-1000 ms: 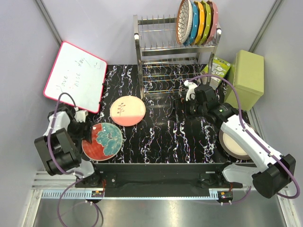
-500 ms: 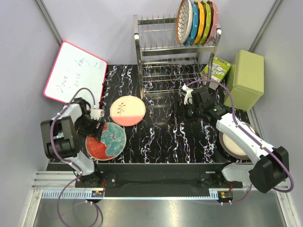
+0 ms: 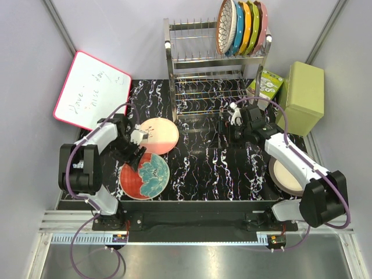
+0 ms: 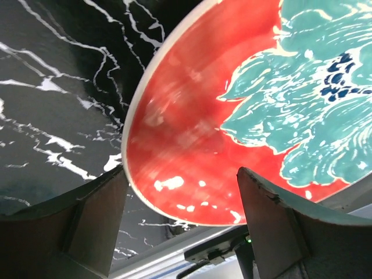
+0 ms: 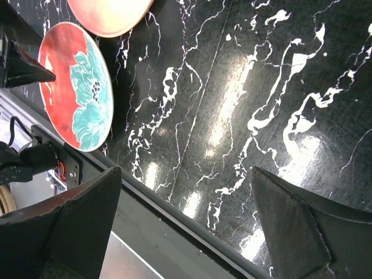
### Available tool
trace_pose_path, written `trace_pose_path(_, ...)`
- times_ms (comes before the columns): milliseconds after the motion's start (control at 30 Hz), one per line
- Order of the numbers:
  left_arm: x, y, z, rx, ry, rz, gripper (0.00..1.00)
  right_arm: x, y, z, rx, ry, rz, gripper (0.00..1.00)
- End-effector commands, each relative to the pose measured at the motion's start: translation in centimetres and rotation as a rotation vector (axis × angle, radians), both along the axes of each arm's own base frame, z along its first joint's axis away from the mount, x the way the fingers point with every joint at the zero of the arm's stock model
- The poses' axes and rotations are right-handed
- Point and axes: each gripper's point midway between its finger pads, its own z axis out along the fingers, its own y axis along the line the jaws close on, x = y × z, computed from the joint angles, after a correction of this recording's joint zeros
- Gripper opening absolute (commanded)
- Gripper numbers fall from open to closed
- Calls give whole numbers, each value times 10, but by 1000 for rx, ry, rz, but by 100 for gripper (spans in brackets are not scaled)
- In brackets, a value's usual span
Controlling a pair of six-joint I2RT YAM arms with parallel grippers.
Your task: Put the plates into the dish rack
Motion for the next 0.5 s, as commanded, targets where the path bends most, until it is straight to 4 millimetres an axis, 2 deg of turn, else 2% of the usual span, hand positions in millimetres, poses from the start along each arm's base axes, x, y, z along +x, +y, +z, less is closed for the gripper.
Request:
trace_pose_path(0,-8,2,9,5,66,37,78,-5,5,8,48,-8,14,100)
trace_pose_path(233,-51,8,-11,17,190,30,69,-8,0,9,54,-16,-6,100)
trace_pose_path(400,-53,9,-18,12,240,63,63,-14,-1,8,66,-2,-8,100)
trace_pose_path(467,-48,5,-13,-11,247,74,56,-18,-1,7,66,13,-4,100)
